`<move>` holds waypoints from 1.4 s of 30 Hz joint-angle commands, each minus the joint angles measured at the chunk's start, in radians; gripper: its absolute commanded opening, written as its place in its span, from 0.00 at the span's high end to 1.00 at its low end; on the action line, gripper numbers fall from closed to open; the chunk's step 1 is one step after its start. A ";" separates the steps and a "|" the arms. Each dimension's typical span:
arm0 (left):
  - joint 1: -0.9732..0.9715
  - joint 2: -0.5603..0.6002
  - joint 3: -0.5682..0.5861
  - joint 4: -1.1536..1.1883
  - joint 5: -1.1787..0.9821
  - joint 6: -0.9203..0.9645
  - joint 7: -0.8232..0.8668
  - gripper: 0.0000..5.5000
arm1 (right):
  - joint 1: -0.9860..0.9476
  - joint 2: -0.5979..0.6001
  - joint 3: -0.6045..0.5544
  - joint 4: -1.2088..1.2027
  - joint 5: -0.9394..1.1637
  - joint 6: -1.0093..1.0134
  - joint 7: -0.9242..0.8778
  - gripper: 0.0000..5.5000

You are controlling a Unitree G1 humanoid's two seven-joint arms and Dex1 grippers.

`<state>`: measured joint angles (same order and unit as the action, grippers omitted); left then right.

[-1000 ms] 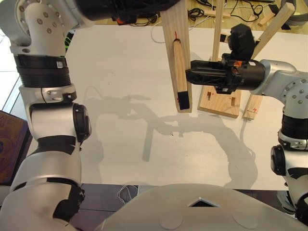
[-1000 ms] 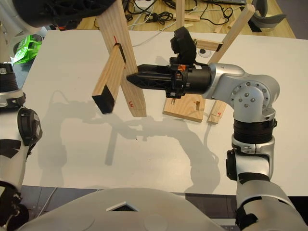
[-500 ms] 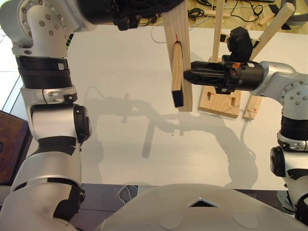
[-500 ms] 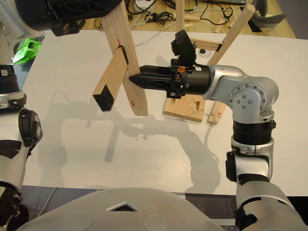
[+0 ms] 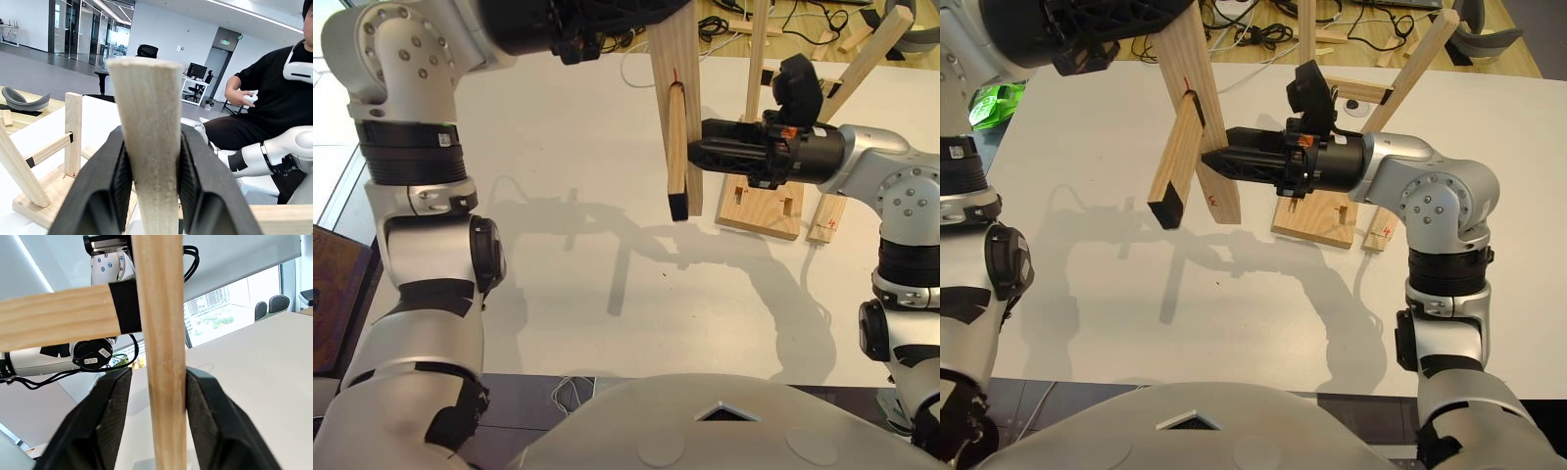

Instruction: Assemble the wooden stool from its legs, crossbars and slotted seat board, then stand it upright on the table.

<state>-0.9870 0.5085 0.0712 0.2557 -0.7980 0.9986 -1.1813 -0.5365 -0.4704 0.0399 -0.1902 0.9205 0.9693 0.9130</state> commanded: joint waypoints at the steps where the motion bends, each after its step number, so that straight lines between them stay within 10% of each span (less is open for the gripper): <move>1: -0.008 0.002 0.039 0.031 0.036 -0.043 0.074 0.80 | 0.048 -0.066 0.050 -0.024 -0.061 -0.029 0.064 0.54; 9: 0.028 -0.057 0.105 0.033 0.121 -0.137 0.349 0.82 | 0.230 -0.347 0.042 -0.072 -0.237 -0.145 0.193 0.31; 18: 0.176 -0.259 0.186 -0.309 0.045 -0.005 0.793 0.82 | 0.529 -0.582 -0.051 0.019 -0.504 -0.407 0.219 0.50; 35: 0.271 -0.435 0.150 -0.483 0.137 -0.048 1.147 0.82 | 0.381 -0.411 0.195 0.528 -1.002 -0.832 0.051 0.99; 42: 0.262 -0.422 0.123 -0.478 0.195 -0.093 1.165 0.82 | 0.212 -0.282 0.223 0.667 -1.009 -0.850 0.063 1.00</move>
<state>-0.7054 0.0789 0.2022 -0.2226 -0.6178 0.9197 -0.0236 -0.3047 -0.8046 0.2277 0.4217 -0.0659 0.1152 0.9679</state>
